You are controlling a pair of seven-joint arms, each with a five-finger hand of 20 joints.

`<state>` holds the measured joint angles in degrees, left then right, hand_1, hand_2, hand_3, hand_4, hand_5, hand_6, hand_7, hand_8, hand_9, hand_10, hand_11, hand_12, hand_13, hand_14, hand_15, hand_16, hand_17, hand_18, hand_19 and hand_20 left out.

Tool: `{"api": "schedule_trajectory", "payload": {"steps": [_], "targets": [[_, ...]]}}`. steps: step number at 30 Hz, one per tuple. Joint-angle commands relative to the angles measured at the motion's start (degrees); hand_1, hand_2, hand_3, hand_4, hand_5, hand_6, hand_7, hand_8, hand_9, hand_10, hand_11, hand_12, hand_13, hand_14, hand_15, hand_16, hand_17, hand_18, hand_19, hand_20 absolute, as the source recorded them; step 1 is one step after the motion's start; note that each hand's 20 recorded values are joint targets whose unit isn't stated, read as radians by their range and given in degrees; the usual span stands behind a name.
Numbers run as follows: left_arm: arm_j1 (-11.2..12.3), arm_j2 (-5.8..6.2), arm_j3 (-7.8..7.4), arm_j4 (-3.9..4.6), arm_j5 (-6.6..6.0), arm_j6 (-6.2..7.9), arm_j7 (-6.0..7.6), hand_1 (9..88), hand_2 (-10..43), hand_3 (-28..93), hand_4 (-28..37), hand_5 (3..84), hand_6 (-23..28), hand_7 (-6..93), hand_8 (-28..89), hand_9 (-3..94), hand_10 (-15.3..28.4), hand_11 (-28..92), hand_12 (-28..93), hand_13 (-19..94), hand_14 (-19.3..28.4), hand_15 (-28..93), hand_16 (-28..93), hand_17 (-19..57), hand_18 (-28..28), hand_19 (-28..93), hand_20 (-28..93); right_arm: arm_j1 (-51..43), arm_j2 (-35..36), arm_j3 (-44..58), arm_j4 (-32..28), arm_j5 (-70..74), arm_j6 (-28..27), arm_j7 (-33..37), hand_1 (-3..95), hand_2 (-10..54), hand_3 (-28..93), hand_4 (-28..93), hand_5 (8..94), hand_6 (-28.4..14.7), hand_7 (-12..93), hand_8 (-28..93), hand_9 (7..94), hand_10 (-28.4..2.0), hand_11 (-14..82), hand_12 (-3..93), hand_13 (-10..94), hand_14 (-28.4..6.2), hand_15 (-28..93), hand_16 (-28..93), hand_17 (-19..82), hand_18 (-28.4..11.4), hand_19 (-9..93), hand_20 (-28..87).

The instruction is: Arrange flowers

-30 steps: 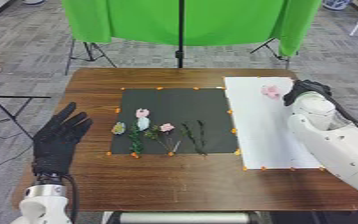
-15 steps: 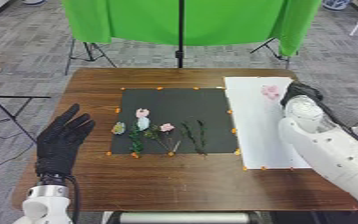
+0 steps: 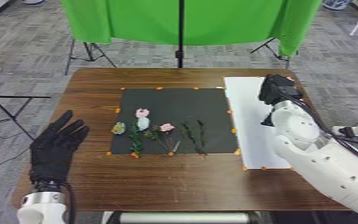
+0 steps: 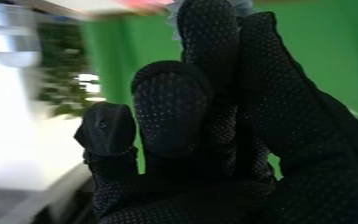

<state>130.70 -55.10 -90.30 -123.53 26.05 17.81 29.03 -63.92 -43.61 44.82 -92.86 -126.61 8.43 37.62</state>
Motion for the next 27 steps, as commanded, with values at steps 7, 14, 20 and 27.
{"api": "schedule_trajectory", "payload": {"steps": [7,14,20,27], "targets": [[-0.16,1.72,1.35,-0.01,-1.36,1.12,0.88,25.4,9.1,76,-20.4,41.0,11.0,13.2,-9,38.6,20.9,30,13,27,26.2,56,-8,-7.8,23.2,50,25,-1.01,-15.05,-5.11,-5.02,-5.26,-9.76,-8.42,57.0,-9.5,71,-28,88.9,1.9,16,3,93.7,-5.3,18.6,29.6,80,-3.2,70,21,36,-22.4,93,58],[-0.30,0.15,0.47,0.07,-0.09,0.70,-1.07,25.3,9.0,76,-20.3,41.0,11.0,13.1,-9,38.7,20.9,30,13,27,26.2,56,-8,-7.8,23.2,50,25,-3.37,-15.71,-3.86,-5.26,-5.67,-12.91,-9.49,55.4,-9.5,72,-28,87.3,2.2,17,3,93.7,-5.5,19.3,31.0,77,-4.3,75,21,33,-22.3,93,59],[-0.55,0.76,0.86,0.19,-0.50,0.71,-0.75,25.3,9.0,76,-20.5,41.1,11.1,13.1,-9,38.9,20.9,30,13,27,26.3,56,-8,-7.8,23.2,50,25,-3.65,-16.24,-4.19,-5.91,-9.52,-15.58,-11.58,52.9,-9.5,72,-28,84.7,2.8,16,1,92.0,-6.0,19.0,33.8,72,-5.7,78,19,30,-22.2,93,59],[0.03,1.03,0.93,0.09,-0.68,0.94,-0.64,25.2,9.1,76,-20.5,41.1,11.1,13.1,-9,38.8,21.0,30,13,27,26.2,56,-8,-7.8,23.2,50,25,-4.43,-16.67,-3.57,-7.54,-14.72,-17.56,-11.34,39.3,-9.5,77,-28,68.7,3.1,13,-12,80.2,-9.6,35.0,19.3,67,-8.4,81,16,27,-23.2,93,58]]}}
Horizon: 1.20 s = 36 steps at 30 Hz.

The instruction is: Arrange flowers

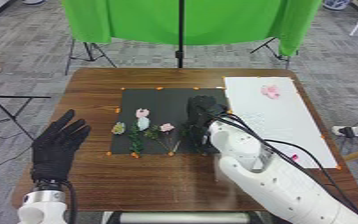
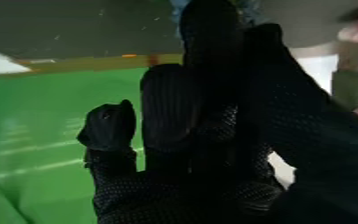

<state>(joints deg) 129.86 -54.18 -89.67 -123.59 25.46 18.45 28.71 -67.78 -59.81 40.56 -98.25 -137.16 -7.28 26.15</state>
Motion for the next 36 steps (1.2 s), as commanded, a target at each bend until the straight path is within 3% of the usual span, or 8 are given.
{"api": "schedule_trajectory", "payload": {"steps": [1,12,16,19,27,29,33,36], "targets": [[0.87,1.24,0.77,0.19,-0.99,0.50,0.66,25.3,9.1,76,-20.5,41.1,11.1,13.1,-9,38.8,21.0,30,13,27,26.1,56,-8,-7.8,23.2,50,25,-0.91,-0.64,1.39,-2.31,-4.77,-2.77,-0.25,38.8,-9.5,77,-28,68.0,2.8,13,-12,79.7,-9.9,37.5,18.7,67,-8.4,83,16,27,-23.4,93,59],[0.76,0.56,0.76,0.19,-0.54,0.20,0.14,25.3,9.0,77,-20.2,41.3,11.2,13.2,-9,38.7,21.0,30,13,27,26.3,56,-8,-7.9,23.2,50,25,-0.69,3.52,3.06,-5.16,-2.29,1.89,1.92,34.7,-9.5,74,-28,64.7,1.4,12,-12,76.1,-11.1,49.1,19.5,67,-9.0,89,15,28,-24.2,93,63],[0.58,0.69,0.84,0.18,-0.06,-0.15,0.06,25.3,9.0,77,-20.1,41.3,11.1,13.2,-9,38.9,21.0,30,13,27,26.2,56,-8,-7.9,23.2,50,25,2.94,7.39,5.59,-2.06,1.21,3.95,6.82,32.6,-9.5,75,-28,61.9,0.5,11,-11,72.2,-13.4,39.4,16.1,63,-10.8,86,14,27,-24.3,93,62],[0.39,2.59,1.76,0.22,-1.74,0.76,1.81,25.4,9.0,77,-20.2,41.2,11.1,13.2,-9,38.7,21.0,30,13,27,26.2,56,-8,-7.9,23.2,50,25,7.82,11.05,4.49,2.30,4.76,5.80,10.43,31.3,-9.5,76,-28,57.3,-1.0,11,-11,65.0,-16.8,27.1,13.8,57,-13.3,80,10,26,-23.6,93,59],[-0.25,2.08,1.98,0.66,-1.60,0.30,1.31,25.2,9.0,77,-20.2,41.3,11.2,13.2,-9,38.7,21.0,30,13,27,26.2,56,-8,-7.9,23.1,50,25,19.63,13.73,-0.83,15.26,14.60,0.95,17.15,29.0,-9.5,79,-28,46.9,-1.3,11,-11,49.7,-20.4,16.0,12.8,46,-15.8,74,6,21,-22.2,93,54],[-0.35,3.98,2.80,0.71,-2.81,0.66,2.83,25.2,9.0,77,-20.2,41.3,11.2,13.2,-9,38.7,21.0,30,13,27,26.2,56,-8,-7.9,23.2,50,25,20.52,12.67,-0.30,17.37,14.68,-2.32,17.10,29.3,-9.5,80,-28,45.6,-1.0,11,-11,47.3,-20.9,14.9,12.8,44,-16.9,72,5,20,-22.1,91,53],[-0.89,2.75,2.94,0.94,-2.31,0.25,1.75,25.3,9.0,76,-20.4,41.3,11.2,13.1,-9,38.6,21.0,30,13,27,26.2,56,-8,-7.9,23.1,50,25,21.87,9.99,-0.35,21.30,16.18,-5.33,18.01,28.9,-9.5,81,-28,43.6,-0.5,12,-11,44.4,-21.4,13.2,12.9,41,-17.6,71,4,18,-22.2,90,52],[-1.65,3.39,3.64,1.17,-2.59,0.00,1.97,25.2,9.0,76,-20.3,41.2,11.1,13.1,-9,38.6,21.0,30,13,27,26.2,56,-8,-7.9,23.2,50,25,20.66,8.67,1.13,22.32,14.41,-8.71,17.23,29.5,-9.5,81,-28,42.8,0.5,12,-11,43.9,-21.0,12.8,13.0,40,-17.5,70,4,17,-22.0,90,52]]}}
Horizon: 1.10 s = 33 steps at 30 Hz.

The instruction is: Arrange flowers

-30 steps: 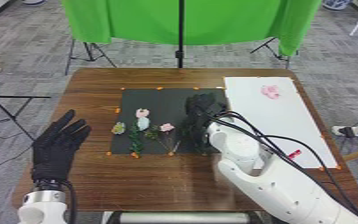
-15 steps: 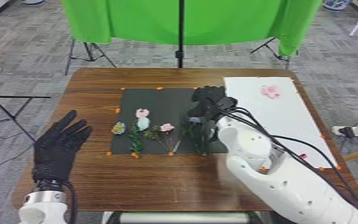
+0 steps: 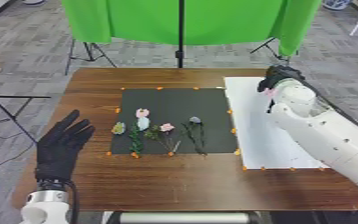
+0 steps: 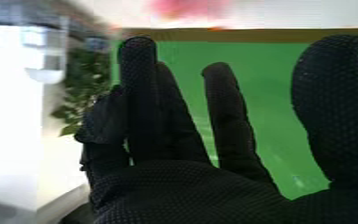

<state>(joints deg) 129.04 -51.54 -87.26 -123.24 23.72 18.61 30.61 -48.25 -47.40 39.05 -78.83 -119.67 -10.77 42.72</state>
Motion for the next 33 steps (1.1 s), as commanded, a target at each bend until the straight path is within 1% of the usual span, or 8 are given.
{"api": "schedule_trajectory", "payload": {"steps": [1,10,16,18,21,23,30,33], "targets": [[-0.98,0.91,1.53,0.85,-1.21,0.09,0.63,25.2,9.0,76,-20.3,41.2,11.1,13.1,-9,38.6,21.0,30,13,27,26.1,56,-8,-7.9,23.2,50,25,1.11,-4.40,2.69,3.64,-3.88,-6.54,0.15,29.6,-9.5,81,-28,42.5,0.8,12,-12,43.8,-20.8,12.7,13.1,40,-17.4,70,4,17,-22.0,90,52],[-2.51,0.75,2.12,1.36,-1.07,-0.26,0.01,25.2,9.0,76,-20.3,41.2,11.1,13.1,-9,38.6,21.0,30,13,27,26.2,56,-8,-7.9,23.2,50,25,-1.59,-7.11,6.45,5.55,-6.32,-15.56,-0.96,30.1,-9.5,80,-28,40.6,3.5,14,-13,44.0,-20.3,12.4,13.3,40,-17.0,69,4,16,-22.1,89,52],[-5.22,4.12,4.52,2.12,-3.15,-0.11,2.55,25.3,9.1,76,-20.2,41.1,11.1,13.1,-9,38.7,21.0,30,13,27,26.2,56,-8,-7.9,23.2,50,25,-4.18,-6.85,8.49,6.89,-2.15,-14.14,3.28,33.4,-9.5,80,-28,47.1,4.2,15,-14,48.5,-16.3,12.3,12.9,42,-15.8,67,4,18,-21.6,90,52],[-4.97,4.48,4.47,1.98,-3.58,0.12,2.90,25.2,9.1,76,-20.2,41.1,11.0,13.2,-8,38.7,21.0,30,13,27,26.2,56,-8,-7.9,23.2,50,25,-5.47,-6.59,8.79,6.83,-3.98,-13.22,3.05,41.6,-9.5,79,-28,58.7,5.6,17,-14,61.7,-11.5,15.9,13.2,52,-11.2,66,7,22,-20.9,92,48],[-4.54,4.20,4.13,1.85,-3.40,0.32,2.85,25.1,9.0,76,-20.2,41.2,11.1,13.3,-9,38.7,21.0,30,13,27,26.2,56,-8,-7.9,23.2,50,25,-6.64,-5.41,7.81,6.24,-4.28,-8.38,2.66,52.9,-9.5,68,-28,75.2,4.6,18,-4,81.5,-6.3,9.8,25.4,66,-3.5,63,20,27,-19.7,93,49],[-4.15,3.94,4.00,1.70,-3.53,0.50,2.73,25.2,9.0,76,-20.3,41.2,11.1,13.3,-9,38.7,21.0,30,13,27,26.2,56,-8,-7.9,23.2,50,25,-7.96,-4.92,8.39,5.57,-6.79,-7.37,-0.67,57.7,-9.5,65,-28,82.6,4.4,21,-1,90.6,-4.3,9.4,32.0,72,-1.5,65,23,32,-18.7,93,50],[-2.58,5.53,4.59,0.93,-5.38,1.53,5.00,25.1,9.0,76,-20.4,41.2,11.1,13.2,-9,38.6,21.0,30,13,27,26.2,56,-8,-7.9,23.2,50,25,-8.21,0.51,2.72,-0.25,-7.10,11.37,-3.74,59.1,-9.5,68,-28,87.1,2.5,20,2,93.7,-2.7,13.0,33.4,78,-1.2,65,25,38,-19.9,93,52],[-1.44,5.02,3.67,0.46,-4.95,1.83,4.81,25.2,9.1,76,-20.4,41.2,11.1,13.2,-9,38.6,21.0,30,13,27,26.2,56,-8,-7.9,23.2,50,25,-10.80,2.08,4.78,-7.36,-5.34,17.60,-2.64,58.2,-9.5,70,-28,87.4,2.3,20,2,93.7,-3.1,14.0,33.1,79,-1.4,65,25,39,-20.3,93,52]]}}
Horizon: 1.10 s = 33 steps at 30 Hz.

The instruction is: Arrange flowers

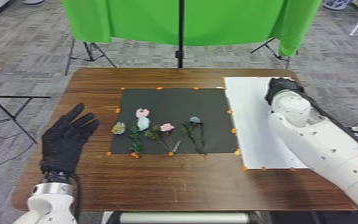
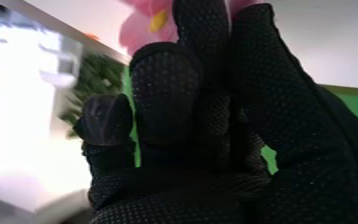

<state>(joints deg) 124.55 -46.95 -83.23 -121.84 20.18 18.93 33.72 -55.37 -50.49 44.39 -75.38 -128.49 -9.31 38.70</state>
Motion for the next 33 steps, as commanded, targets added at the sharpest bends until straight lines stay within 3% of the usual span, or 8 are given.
{"api": "schedule_trajectory", "payload": {"steps": [1,4,10,13,20,24,27,33], "targets": [[3.44,0.67,-0.63,-1.01,-1.57,1.52,2.14,25.2,9.1,76,-20.3,41.2,11.2,13.2,-9,38.7,21.1,30,13,27,26.2,56,-8,-7.9,23.2,50,25,-4.90,5.18,0.88,-13.16,2.77,16.12,-0.29,57.9,-9.5,71,-28,87.4,2.1,20,2,93.7,-3.2,14.1,33.1,79,-1.5,65,26,39,-20.4,93,52],[3.97,1.31,-0.64,-1.19,-2.41,1.82,2.61,25.0,9.1,76,-20.2,41.2,11.1,13.2,-9,38.8,21.1,30,13,27,26.2,56,-8,-7.9,23.2,50,25,-9.72,6.12,3.44,-21.00,1.38,16.18,-2.56,57.0,-9.5,73,-28,87.4,1.9,20,3,93.7,-3.3,14.2,33.1,79,-1.5,65,26,39,-20.8,93,53],[3.31,-0.07,-1.05,-1.06,-0.91,1.33,1.30,25.2,9.1,76,-20.3,41.2,11.2,13.2,-9,38.8,21.0,30,13,27,26.3,57,-8,-7.9,23.2,50,25,-19.83,4.41,5.38,-32.59,-0.16,14.92,-1.80,56.2,-9.5,74,-28,86.8,1.3,20,3,93.7,-3.9,13.5,33.7,78,-1.9,66,26,39,-21.0,93,53],[4.09,-2.80,-2.99,-1.17,1.55,0.32,-1.86,25.2,9.1,76,-20.3,41.3,11.2,13.2,-9,38.9,21.0,30,13,27,26.2,57,-8,-7.9,23.2,50,25,-23.36,3.88,4.61,-35.59,-0.90,13.78,-3.23,56.4,-9.5,75,-28,86.7,1.3,20,3,93.7,-4.0,13.3,33.8,77,-2.1,66,26,39,-21.1,93,54],[3.37,-4.07,-3.20,-0.71,2.79,-0.42,-3.41,25.2,9.1,76,-20.3,41.5,11.4,13.3,-9,39.0,21.1,30,13,27,26.3,57,-8,-7.9,23.2,50,25,-22.31,2.84,-1.14,-34.12,0.46,17.77,-5.76,56.5,-9.5,74,-28,85.9,1.2,20,3,93.7,-4.4,12.4,34.6,75,-3.3,68,26,37,-21.2,93,55],[3.08,-3.29,-2.63,-0.58,2.03,-0.14,-2.66,25.3,9.1,77,-19.8,41.6,11.4,13.1,-9,39.0,21.2,30,13,27,26.3,57,-8,-7.9,23.2,50,25,-20.90,2.17,-3.16,-32.73,-2.96,18.14,-4.93,56.2,-9.5,74,-28,85.5,1.3,21,3,93.7,-4.3,12.1,34.9,75,-3.6,69,25,36,-21.3,93,55],[2.86,-4.97,-3.35,-0.49,3.76,-0.94,-4.53,25.6,9.2,77,-19.5,41.7,11.5,13.1,-8,39.0,21.2,30,13,27,26.3,57,-8,-7.9,23.2,50,25,-20.49,3.21,-4.37,-32.78,-2.97,20.62,-3.31,55.9,-9.5,75,-28,85.1,1.5,21,3,93.6,-4.3,12.0,35.1,74,-3.8,69,25,36,-21.5,93,55],[3.83,-5.02,-3.77,-0.69,3.48,-0.44,-3.84,25.6,9.2,77,-19.6,41.7,11.5,13.0,-8,39.1,21.2,30,13,27,26.3,57,-8,-7.9,23.2,50,25,-23.89,3.53,0.33,-35.52,-1.48,18.42,-6.05,51.0,-9.5,73,-28,79.2,2.2,16,-1,91.9,-5.9,16.4,34.3,71,-6.6,75,19,34,-21.8,93,57]]}}
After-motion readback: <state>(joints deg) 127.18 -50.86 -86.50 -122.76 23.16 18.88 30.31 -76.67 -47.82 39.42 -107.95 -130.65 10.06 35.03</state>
